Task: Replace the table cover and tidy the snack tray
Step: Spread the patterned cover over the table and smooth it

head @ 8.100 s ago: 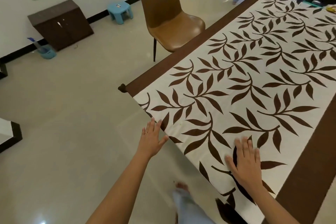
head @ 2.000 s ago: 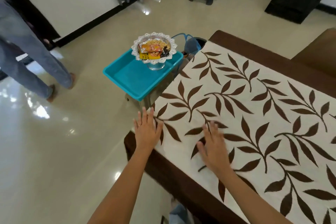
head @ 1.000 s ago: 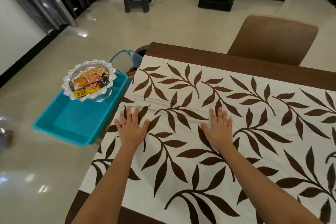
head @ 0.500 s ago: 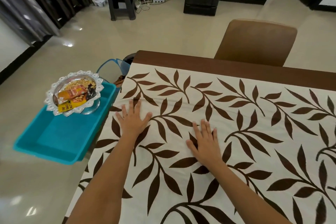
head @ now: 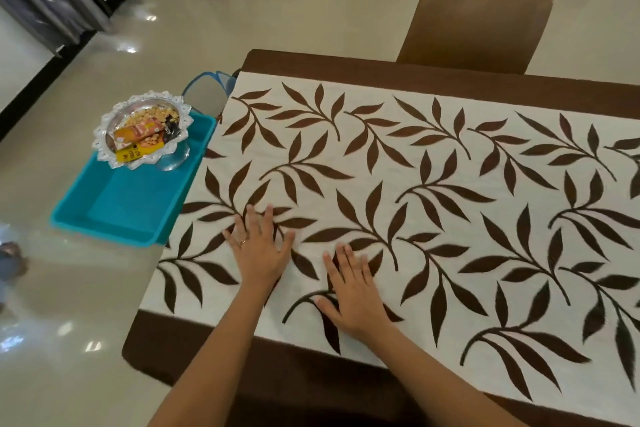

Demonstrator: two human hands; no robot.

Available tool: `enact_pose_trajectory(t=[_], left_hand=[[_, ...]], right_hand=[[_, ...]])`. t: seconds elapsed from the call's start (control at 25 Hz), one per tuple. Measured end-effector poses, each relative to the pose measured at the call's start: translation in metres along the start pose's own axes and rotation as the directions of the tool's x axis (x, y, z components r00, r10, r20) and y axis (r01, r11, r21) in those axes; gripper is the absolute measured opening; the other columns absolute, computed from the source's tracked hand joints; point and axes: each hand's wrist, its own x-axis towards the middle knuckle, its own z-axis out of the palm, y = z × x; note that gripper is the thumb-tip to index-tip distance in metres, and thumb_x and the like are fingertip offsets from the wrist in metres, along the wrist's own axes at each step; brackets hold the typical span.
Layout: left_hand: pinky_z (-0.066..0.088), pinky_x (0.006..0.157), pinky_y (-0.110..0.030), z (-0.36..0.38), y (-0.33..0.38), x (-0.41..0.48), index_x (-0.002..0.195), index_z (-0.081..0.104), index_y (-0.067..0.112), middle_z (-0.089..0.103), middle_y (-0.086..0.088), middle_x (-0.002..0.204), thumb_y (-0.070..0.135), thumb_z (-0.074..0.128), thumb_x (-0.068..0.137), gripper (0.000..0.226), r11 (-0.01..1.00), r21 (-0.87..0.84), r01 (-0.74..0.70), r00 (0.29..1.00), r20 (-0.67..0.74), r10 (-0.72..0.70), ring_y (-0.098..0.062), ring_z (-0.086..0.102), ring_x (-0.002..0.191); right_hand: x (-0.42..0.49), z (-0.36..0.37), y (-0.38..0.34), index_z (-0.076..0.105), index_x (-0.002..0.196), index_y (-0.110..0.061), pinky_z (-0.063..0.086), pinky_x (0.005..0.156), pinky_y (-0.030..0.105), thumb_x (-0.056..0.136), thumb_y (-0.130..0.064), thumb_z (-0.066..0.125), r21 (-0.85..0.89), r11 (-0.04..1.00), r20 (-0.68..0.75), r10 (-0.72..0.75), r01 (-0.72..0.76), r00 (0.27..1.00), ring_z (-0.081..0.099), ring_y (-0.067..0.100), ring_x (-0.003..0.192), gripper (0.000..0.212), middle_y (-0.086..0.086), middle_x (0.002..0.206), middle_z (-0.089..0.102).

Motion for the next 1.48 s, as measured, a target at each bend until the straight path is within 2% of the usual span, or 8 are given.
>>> enact_pose_trajectory(t=[0.32, 0.52, 0.56, 0.68, 0.76, 0.96, 1.24, 1.48], left_hand=[[-0.003, 0.109, -0.068, 0.01, -0.064, -0.1, 0.149, 0.003, 0.043, 0.001, -0.006, 0.161, 0.074, 0.019, 0.087, 0.071, 0.927, 0.048, 0.372, 0.927, 0.026, -0.374, -0.04, -0.001, 0.146], [-0.008, 0.109, -0.066, 0.012, -0.068, -0.129, 0.153, 0.004, 0.023, -0.004, -0.024, 0.158, 0.075, 0.015, 0.086, 0.085, 0.597, -0.145, 0.789, 0.607, 0.04, -0.794, -0.047, -0.005, 0.144], [-0.008, 0.109, -0.066, 0.019, -0.037, -0.128, 0.154, 0.005, 0.018, -0.004, -0.027, 0.157, 0.071, 0.02, 0.089, 0.086, 0.598, -0.146, 0.788, 0.608, 0.04, -0.793, -0.047, -0.005, 0.144], [-0.004, 0.11, -0.066, 0.059, 0.097, -0.142, 0.154, 0.007, 0.018, 0.001, -0.024, 0.158, 0.065, 0.025, 0.091, 0.08, 0.878, -0.063, 0.475, 0.88, 0.031, -0.474, -0.046, -0.002, 0.145], [-0.002, 0.11, -0.066, 0.092, 0.188, -0.168, 0.153, 0.01, 0.023, 0.005, -0.02, 0.159, 0.062, 0.027, 0.093, 0.074, 0.985, -0.011, 0.174, 0.984, 0.027, -0.174, -0.044, 0.0, 0.145], [-0.007, 0.114, -0.059, 0.159, 0.345, -0.258, 0.153, 0.009, 0.032, 0.001, -0.009, 0.162, 0.056, 0.027, 0.096, 0.064, 0.893, 0.073, -0.444, 0.891, 0.143, 0.431, -0.033, -0.002, 0.148], [-0.002, 0.116, -0.059, 0.169, 0.378, -0.274, 0.152, 0.015, 0.033, 0.007, -0.008, 0.162, 0.059, 0.032, 0.095, 0.065, 0.927, 0.052, -0.371, 0.925, 0.107, 0.364, -0.031, 0.003, 0.149], [-0.007, 0.112, -0.061, 0.169, 0.433, -0.251, 0.152, 0.004, 0.034, -0.002, -0.011, 0.162, 0.063, 0.026, 0.094, 0.069, 0.942, 0.043, -0.332, 0.937, 0.129, 0.324, -0.037, -0.004, 0.147]], right_hand=[[-0.109, 0.003, 0.05, -0.002, 0.154, -0.026, -0.004, 0.117, 0.045, 0.088, -0.073, 0.024, -0.043, 0.991, 0.079, -0.126, 0.13, 0.989, -0.01, 0.022, 0.149, 0.085, 0.002, 0.162, -0.011], [-0.164, -0.014, 0.109, -0.002, 0.154, -0.023, -0.004, 0.118, 0.044, 0.087, -0.075, 0.026, -0.052, 0.999, 0.058, -0.004, 0.007, 0.998, -0.009, 0.023, 0.149, 0.089, 0.006, 0.162, -0.009], [-0.173, -0.018, 0.119, -0.002, 0.154, -0.023, -0.004, 0.118, 0.044, 0.088, -0.074, 0.026, -0.058, 0.998, 0.05, 0.015, -0.012, 0.999, -0.009, 0.024, 0.149, 0.088, 0.006, 0.161, -0.009], [-0.202, -0.026, 0.152, 0.0, 0.154, -0.021, -0.006, 0.12, 0.043, 0.089, -0.069, 0.025, -0.082, 0.996, 0.045, 0.033, -0.029, 0.998, -0.01, 0.023, 0.149, 0.084, 0.007, 0.161, -0.006], [-0.227, -0.028, 0.181, 0.006, 0.154, -0.019, -0.004, 0.121, 0.043, 0.092, -0.064, 0.029, -0.059, 0.995, 0.018, 0.087, -0.086, 0.996, -0.006, 0.023, 0.149, 0.08, 0.008, 0.161, 0.0], [-0.296, -0.038, 0.267, 0.006, 0.154, -0.017, -0.006, 0.12, 0.043, 0.094, -0.051, 0.029, -0.026, 0.974, -0.047, 0.223, -0.224, 0.974, -0.004, 0.024, 0.149, 0.072, 0.008, 0.161, -0.001], [-0.405, -0.064, 0.391, 0.008, 0.154, -0.018, -0.003, 0.121, 0.037, 0.1, -0.043, 0.028, 0.025, 0.924, -0.124, 0.382, -0.382, 0.916, -0.001, 0.019, 0.15, 0.063, 0.005, 0.162, 0.006], [-0.46, -0.091, 0.492, -0.004, 0.154, -0.02, -0.006, 0.121, 0.041, 0.1, -0.049, 0.022, 0.1, 0.769, -0.124, 0.639, -0.631, 0.759, -0.01, 0.022, 0.149, 0.066, 0.008, 0.162, -0.007]])
